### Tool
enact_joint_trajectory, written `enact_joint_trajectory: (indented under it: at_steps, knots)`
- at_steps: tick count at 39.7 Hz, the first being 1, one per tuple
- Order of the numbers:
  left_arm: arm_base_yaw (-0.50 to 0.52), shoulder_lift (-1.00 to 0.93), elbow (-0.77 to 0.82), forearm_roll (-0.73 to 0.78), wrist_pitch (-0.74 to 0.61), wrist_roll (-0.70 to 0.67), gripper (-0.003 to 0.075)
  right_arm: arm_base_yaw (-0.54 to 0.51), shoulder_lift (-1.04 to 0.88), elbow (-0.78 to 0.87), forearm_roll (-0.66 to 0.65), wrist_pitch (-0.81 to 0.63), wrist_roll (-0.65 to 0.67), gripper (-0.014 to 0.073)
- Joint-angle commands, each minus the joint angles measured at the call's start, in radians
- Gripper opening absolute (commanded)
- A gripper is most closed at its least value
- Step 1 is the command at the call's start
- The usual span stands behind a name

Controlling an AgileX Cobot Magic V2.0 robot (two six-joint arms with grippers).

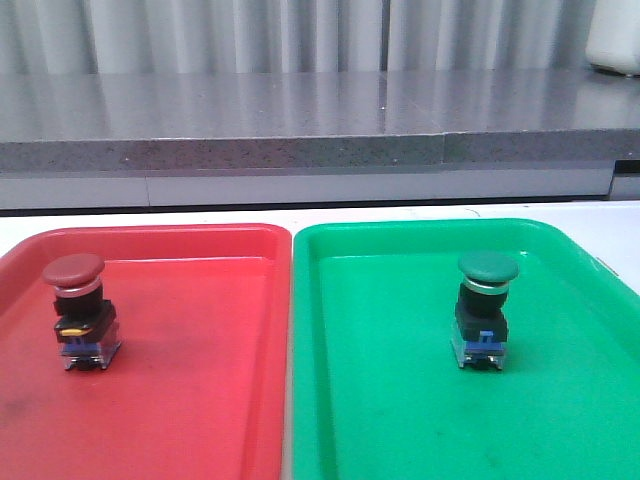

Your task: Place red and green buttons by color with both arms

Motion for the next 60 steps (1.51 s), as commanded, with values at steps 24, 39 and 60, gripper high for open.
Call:
enact_joint_trajectory:
  at_steps: [24,39,60]
  knots:
    - [0.0,-0.018,0.024,-0.008,-0.093,-0.008,-0.002,-0.006,0.012,-0.023,-0.028,-0.078,-0.006,-0.0123]
    - [0.0,-0.018,0.024,-0.008,-0.093,-0.008,-0.002,-0.022,-0.018,0.106,0.101,-0.168,-0.239,-0.0123]
    - [0.002,-0.016,0.024,-0.008,-0.093,-0.008,-0.002,-0.173,-0.134,0.371,0.31,-0.265,-0.363,-0.0123]
